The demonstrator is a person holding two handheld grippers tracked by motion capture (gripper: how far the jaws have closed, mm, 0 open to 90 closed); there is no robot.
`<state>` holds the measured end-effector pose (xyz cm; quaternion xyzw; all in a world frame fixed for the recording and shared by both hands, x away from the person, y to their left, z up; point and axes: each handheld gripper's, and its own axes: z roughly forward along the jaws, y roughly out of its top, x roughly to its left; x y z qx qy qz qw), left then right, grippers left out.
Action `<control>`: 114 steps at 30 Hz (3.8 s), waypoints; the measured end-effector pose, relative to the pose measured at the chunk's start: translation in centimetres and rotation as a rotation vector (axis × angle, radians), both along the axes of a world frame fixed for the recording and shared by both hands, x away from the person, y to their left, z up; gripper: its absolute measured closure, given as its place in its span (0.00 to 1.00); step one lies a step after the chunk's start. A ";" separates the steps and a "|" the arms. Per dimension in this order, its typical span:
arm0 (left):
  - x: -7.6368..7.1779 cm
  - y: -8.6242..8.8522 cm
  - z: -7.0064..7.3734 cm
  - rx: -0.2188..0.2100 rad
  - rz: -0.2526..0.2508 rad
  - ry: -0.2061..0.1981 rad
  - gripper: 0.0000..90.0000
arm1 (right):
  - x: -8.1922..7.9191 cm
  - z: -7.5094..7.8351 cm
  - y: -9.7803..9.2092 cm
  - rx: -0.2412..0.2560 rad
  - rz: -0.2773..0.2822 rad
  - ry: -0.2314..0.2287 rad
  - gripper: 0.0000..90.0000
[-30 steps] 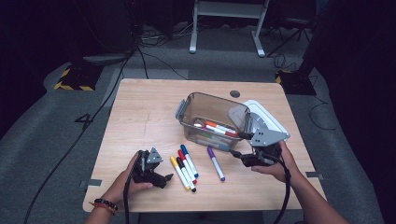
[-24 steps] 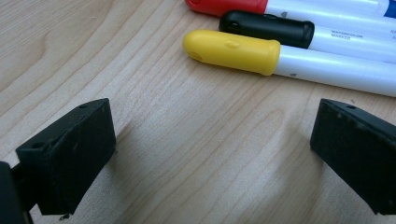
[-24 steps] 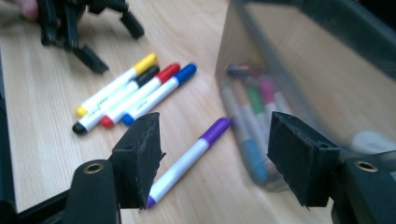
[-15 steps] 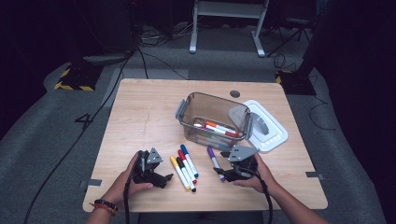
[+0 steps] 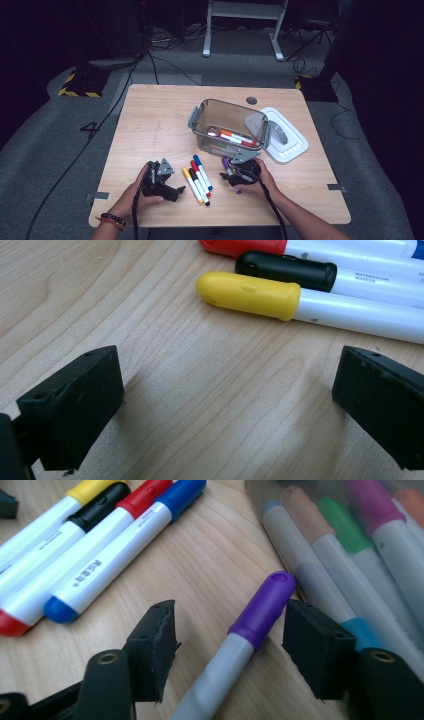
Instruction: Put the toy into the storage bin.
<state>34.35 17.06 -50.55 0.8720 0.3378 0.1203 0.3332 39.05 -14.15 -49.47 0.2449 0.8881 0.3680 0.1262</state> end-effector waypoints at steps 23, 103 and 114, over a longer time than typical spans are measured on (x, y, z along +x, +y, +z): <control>0.0 0.0 0.0 -0.002 -0.001 0.003 0.00 | -1.4 0.7 -2.4 -0.005 0.173 -0.003 0.83; 0.0 0.0 0.0 -0.001 -0.002 0.003 0.00 | 8.5 17.1 -2.4 0.004 0.132 -0.074 0.83; 0.0 0.0 0.0 -0.001 -0.002 0.002 0.00 | 10.5 13.7 0.6 -0.131 0.186 0.043 0.83</control>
